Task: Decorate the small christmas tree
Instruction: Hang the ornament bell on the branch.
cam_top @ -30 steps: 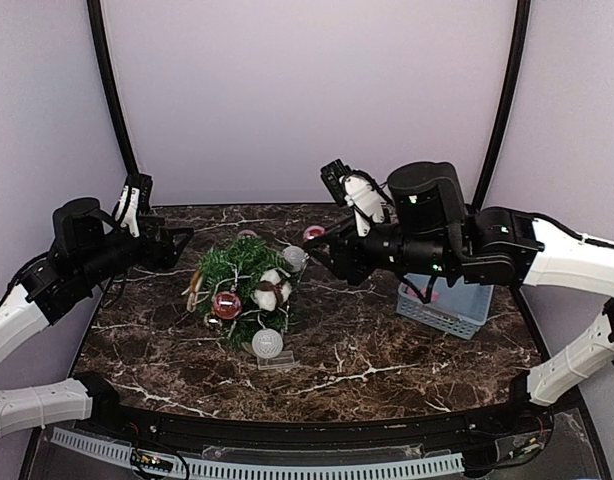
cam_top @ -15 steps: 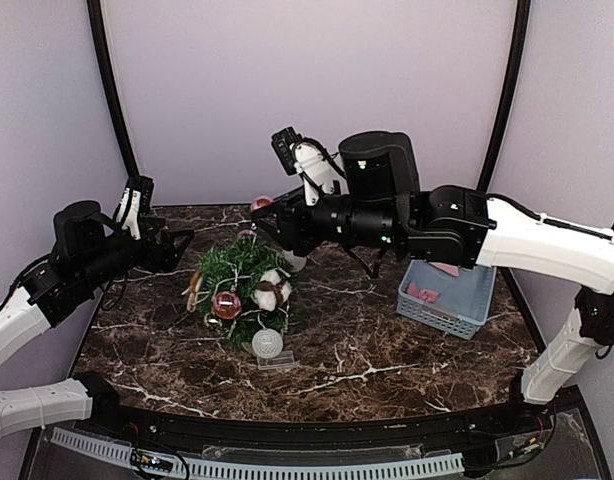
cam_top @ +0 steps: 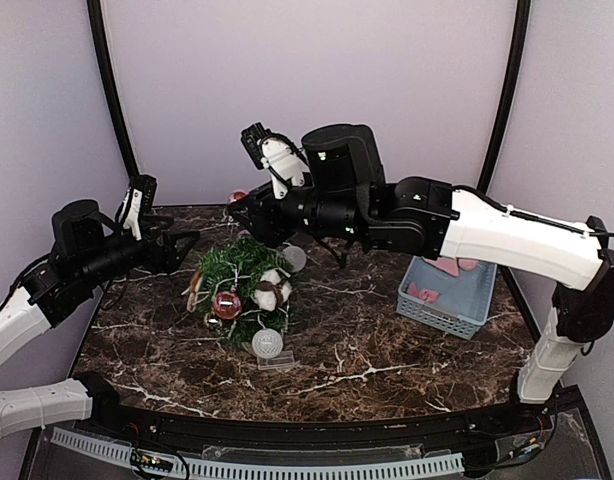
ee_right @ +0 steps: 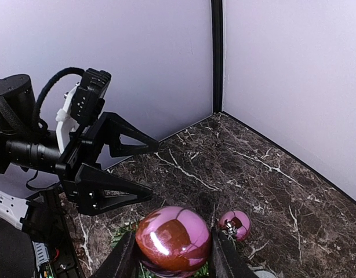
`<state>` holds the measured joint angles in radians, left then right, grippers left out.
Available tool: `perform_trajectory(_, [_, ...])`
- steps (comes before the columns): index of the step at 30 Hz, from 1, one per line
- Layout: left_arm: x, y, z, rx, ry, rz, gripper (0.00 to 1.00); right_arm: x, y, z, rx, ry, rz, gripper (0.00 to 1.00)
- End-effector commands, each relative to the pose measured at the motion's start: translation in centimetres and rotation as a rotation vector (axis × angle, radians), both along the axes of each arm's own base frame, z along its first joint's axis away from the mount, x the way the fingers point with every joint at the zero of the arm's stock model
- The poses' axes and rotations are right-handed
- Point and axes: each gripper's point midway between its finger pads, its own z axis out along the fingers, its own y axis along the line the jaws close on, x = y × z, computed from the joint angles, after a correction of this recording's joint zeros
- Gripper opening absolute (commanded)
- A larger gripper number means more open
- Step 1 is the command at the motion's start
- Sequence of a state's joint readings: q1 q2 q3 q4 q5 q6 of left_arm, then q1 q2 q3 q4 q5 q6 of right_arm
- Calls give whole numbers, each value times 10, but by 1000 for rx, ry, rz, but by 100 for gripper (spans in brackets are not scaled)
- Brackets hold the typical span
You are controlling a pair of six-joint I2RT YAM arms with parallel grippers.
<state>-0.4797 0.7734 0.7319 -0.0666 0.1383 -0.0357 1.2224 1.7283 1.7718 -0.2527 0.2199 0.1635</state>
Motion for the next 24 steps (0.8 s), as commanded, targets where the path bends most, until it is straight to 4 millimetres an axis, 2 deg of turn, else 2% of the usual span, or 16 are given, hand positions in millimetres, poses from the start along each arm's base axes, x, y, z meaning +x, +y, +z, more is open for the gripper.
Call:
perform_trajectory(1, [-10,-14,15,-32,-46,-108,84,9,-4,9,3,-23,-26,38])
perform_trajectory(7, [-12,-15,18,-34,-53,-114,84,9,6,2,6,-23,1,38])
perform_trajectory(15, [-14,-16,24,-47,-61,-129,84,25,19,-6,9,-41,15,38])
perform_trajectory(24, [-13,-18,34,-54,-62,-136,84,26,33,8,65,-66,89,39])
